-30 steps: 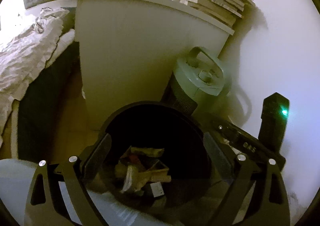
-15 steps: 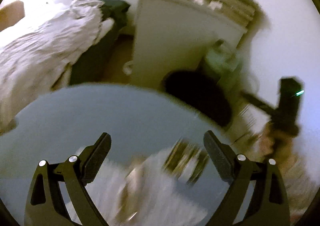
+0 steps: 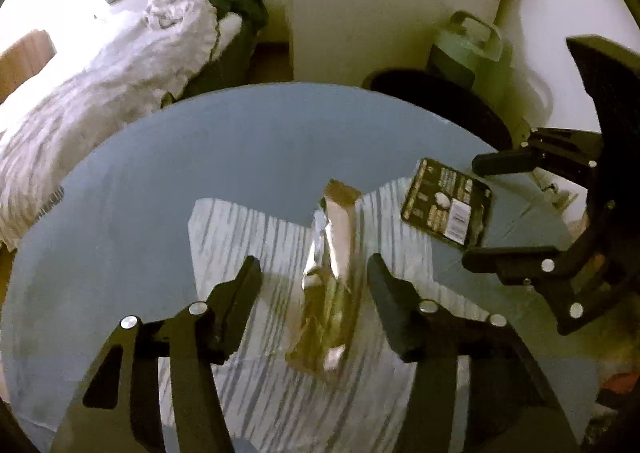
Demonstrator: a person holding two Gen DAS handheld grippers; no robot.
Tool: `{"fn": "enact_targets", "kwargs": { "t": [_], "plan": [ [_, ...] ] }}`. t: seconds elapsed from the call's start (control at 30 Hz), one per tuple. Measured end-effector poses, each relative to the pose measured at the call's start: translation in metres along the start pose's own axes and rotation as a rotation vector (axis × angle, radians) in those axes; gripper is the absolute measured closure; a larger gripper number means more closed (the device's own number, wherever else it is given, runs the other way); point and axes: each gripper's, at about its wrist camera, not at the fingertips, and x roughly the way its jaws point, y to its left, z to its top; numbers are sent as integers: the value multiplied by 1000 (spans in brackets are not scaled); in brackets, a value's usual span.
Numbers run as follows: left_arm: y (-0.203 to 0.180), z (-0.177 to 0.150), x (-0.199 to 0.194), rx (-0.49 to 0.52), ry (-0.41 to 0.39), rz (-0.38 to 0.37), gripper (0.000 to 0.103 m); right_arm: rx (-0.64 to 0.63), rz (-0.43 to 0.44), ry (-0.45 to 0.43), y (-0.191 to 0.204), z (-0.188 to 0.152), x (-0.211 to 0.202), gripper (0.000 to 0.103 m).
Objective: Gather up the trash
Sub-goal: 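Grasp the gold snack wrapper with the left gripper while the right grasps the battery card, then carry the gold wrapper and battery card over the black bin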
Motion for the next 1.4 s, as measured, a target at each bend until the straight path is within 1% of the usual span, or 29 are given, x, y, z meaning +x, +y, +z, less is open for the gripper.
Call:
{"fn": "enact_targets", "kwargs": {
  "t": [0.03, 0.07, 0.1, 0.17, 0.2, 0.33, 0.4, 0.47, 0.53, 0.57, 0.6, 0.67, 0.73, 0.83, 0.93, 1.07, 1.23, 1.27, 1.4],
  "plan": [
    [-1, 0, 1, 11, -11, 22, 54, -7, -26, 7, 2, 3, 2, 29],
    [-2, 1, 1, 17, -18, 44, 64, -22, -50, 15, 2, 3, 5, 38],
    [-1, 0, 1, 13, -23, 49, 74, -40, -72, 36, 4, 3, 10, 44],
    [6, 0, 0, -23, -32, 33, 83, -55, -96, 26, 8, 3, 13, 44],
    [10, 0, 0, -45, -35, 20, 86, -52, -95, 24, 6, 2, 15, 44],
    [21, 0, -9, -114, -62, -27, 87, -14, -86, -13, -1, -2, 11, 45],
    [24, 3, -19, -146, -93, -60, 87, 43, -45, -63, -13, -5, -2, 45],
    [22, 11, -27, -157, -118, -85, 87, 115, 20, -138, -28, -7, -21, 45],
    [19, 22, -34, -156, -145, -107, 87, 198, 55, -215, -50, -6, -42, 45],
    [14, 34, -38, -148, -161, -123, 87, 228, 66, -246, -58, -6, -50, 45],
    [11, 40, -40, -145, -171, -133, 87, 280, 84, -299, -76, -6, -64, 45],
    [1, 64, -43, -137, -200, -170, 87, 357, 79, -358, -103, -5, -82, 45],
    [-11, 89, -42, -125, -227, -198, 87, 432, 54, -408, -132, -5, -98, 45],
    [-33, 129, -32, -102, -267, -252, 86, 513, -16, -471, -182, -3, -118, 45],
    [-57, 168, -3, -102, -259, -317, 86, 573, -51, -489, -218, -4, -119, 45],
    [-83, 199, 33, -90, -223, -355, 86, 624, -105, -485, -261, -11, -106, 45],
    [-100, 217, 72, -87, -165, -371, 86, 645, -144, -447, -298, -19, -78, 45],
    [-104, 219, 83, -85, -148, -371, 86, 649, -146, -444, -298, -20, -72, 45],
    [-111, 219, 104, -72, -109, -362, 86, 670, -141, -424, -296, -32, -55, 44]
  ]
}}
